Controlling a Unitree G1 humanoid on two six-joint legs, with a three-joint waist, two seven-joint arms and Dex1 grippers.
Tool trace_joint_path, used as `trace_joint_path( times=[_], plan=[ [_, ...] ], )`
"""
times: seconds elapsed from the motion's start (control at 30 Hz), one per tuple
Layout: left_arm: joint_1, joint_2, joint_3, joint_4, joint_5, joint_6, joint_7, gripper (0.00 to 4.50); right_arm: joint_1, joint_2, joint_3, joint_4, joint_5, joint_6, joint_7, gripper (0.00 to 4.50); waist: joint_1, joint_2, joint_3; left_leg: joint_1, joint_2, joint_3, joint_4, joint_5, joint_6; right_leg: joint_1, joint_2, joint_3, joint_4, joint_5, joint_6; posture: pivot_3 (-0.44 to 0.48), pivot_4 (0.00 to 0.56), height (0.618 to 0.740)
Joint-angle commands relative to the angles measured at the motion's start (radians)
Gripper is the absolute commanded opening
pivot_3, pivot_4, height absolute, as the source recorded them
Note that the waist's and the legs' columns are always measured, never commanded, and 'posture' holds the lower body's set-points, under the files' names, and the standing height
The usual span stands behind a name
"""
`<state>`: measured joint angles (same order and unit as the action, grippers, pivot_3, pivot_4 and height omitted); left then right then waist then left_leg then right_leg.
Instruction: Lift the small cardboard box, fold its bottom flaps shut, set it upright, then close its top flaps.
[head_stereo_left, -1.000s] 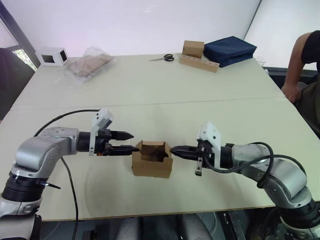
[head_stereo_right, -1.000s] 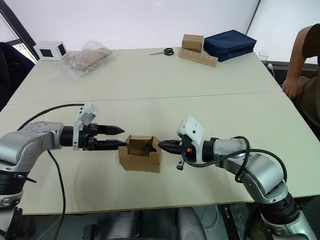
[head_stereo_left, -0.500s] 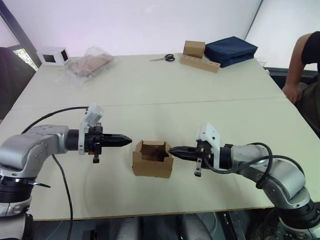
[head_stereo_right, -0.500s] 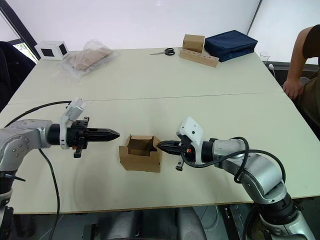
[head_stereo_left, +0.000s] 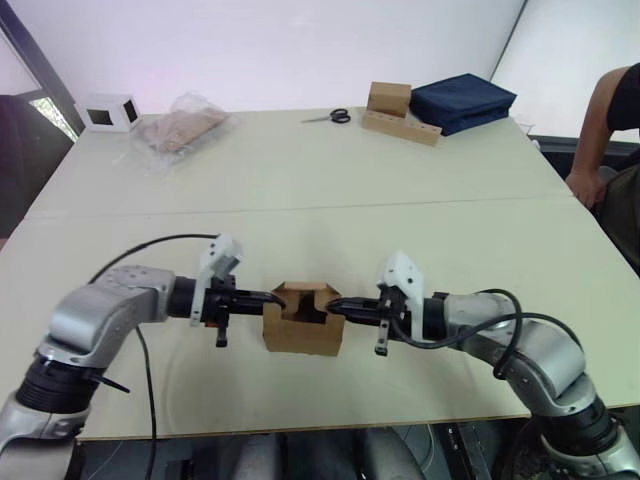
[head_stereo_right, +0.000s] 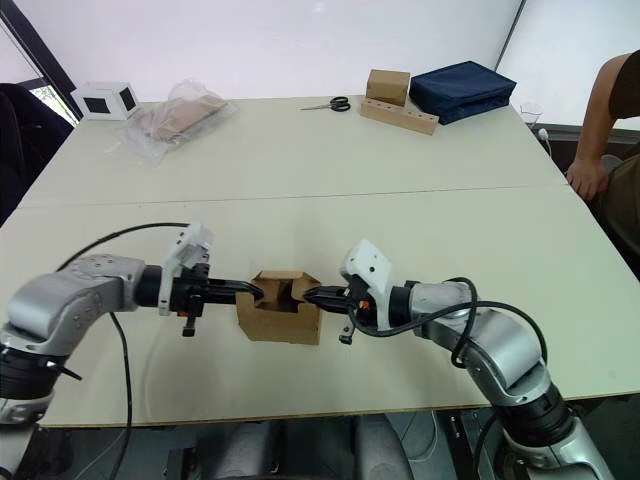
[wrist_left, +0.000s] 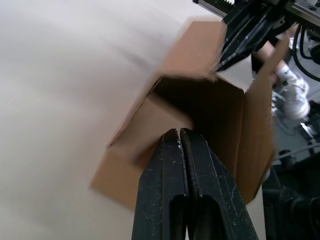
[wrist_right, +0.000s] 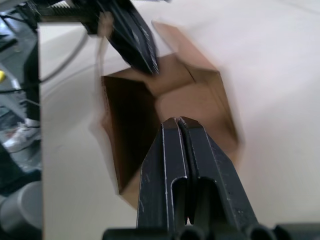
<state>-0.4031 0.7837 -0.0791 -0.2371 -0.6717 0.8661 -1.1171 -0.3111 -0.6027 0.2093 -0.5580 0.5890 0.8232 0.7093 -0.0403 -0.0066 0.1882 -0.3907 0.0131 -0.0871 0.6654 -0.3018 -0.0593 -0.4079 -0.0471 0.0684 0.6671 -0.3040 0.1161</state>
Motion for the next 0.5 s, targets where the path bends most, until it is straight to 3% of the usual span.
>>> trace_joint_path(
  times=[0.03,0.5],
  plan=[
    [-0.006,0.001,0.008,-0.001,0.008,-0.007,0.007,0.03,-0.008,0.010,0.005,-0.007,-0.012,-0.009,-0.004,0.00,0.000,0.000,0.000,0.000,0.000,0.000,0.000,0.000,0.000,0.000,0.000,0.000,0.000,0.000,0.000,0.000,0.150,0.740],
    [0.002,-0.002,0.002,-0.003,0.031,-0.012,0.031,0.03,-0.017,0.017,0.020,0.032,-0.061,-0.020,0.000,0.00,-0.001,0.000,0.000,0.000,0.000,0.000,0.000,0.000,0.000,0.000,0.000,0.000,0.000,0.000,0.000,0.000,0.150,0.740]
  ],
)
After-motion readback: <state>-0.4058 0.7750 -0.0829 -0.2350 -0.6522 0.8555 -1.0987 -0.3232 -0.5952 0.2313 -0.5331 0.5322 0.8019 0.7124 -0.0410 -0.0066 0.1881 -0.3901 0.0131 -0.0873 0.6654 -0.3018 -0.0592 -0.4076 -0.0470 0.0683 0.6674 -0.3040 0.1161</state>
